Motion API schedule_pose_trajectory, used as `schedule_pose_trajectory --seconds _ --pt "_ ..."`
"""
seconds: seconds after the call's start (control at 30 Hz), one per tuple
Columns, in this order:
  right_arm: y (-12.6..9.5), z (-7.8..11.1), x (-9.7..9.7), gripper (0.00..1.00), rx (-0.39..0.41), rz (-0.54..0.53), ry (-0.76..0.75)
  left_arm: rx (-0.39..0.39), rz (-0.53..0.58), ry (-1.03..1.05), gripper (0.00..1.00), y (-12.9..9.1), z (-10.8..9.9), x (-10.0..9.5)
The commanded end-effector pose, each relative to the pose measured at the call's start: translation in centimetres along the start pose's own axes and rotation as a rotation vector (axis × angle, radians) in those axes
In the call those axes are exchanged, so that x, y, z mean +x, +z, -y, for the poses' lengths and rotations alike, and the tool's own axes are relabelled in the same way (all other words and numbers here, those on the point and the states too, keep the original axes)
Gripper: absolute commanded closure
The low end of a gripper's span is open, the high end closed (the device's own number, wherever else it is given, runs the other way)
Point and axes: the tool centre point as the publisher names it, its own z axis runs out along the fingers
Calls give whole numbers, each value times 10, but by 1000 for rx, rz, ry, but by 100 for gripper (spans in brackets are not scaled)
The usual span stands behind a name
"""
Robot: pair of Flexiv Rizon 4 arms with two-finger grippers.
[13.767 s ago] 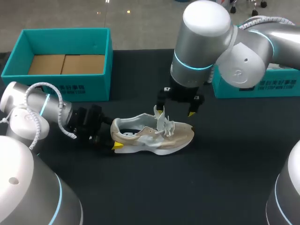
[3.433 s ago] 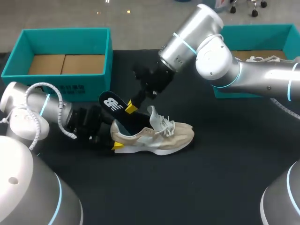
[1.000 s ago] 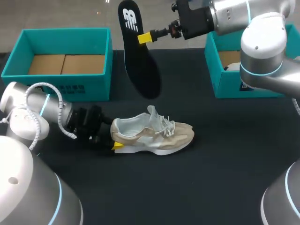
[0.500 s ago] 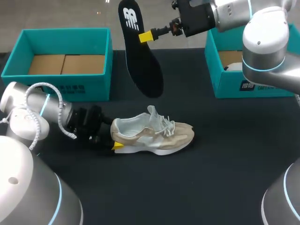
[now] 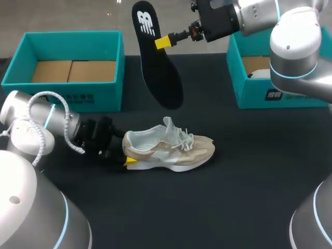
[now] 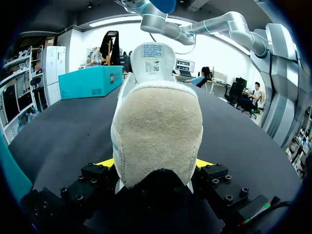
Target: Take the shoe out of the shoebox, open the shoe tongue, remove and reinsert the insole, then place the shoe into the shoebox
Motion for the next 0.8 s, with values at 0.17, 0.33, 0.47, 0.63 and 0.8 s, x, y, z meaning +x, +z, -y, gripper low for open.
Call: schedule_pose_trajectory --seconds 0.17,0.33,0.47,0.63,0.8 --pt "-40 9 23 100 14 44 18 -5 -1 -1 100 4 -3 -2" --pt "-57 12 37 100 -3 93 26 -5 -1 -1 100 4 -3 -2" --pt "-68 15 50 100 -16 114 31 -5 -1 -1 100 4 -3 -2" --pt "-74 21 67 100 -35 113 52 -5 -1 -1 100 4 -3 -2" --pt "-80 24 83 100 -47 116 71 -5 -1 -1 100 4 -3 -2"
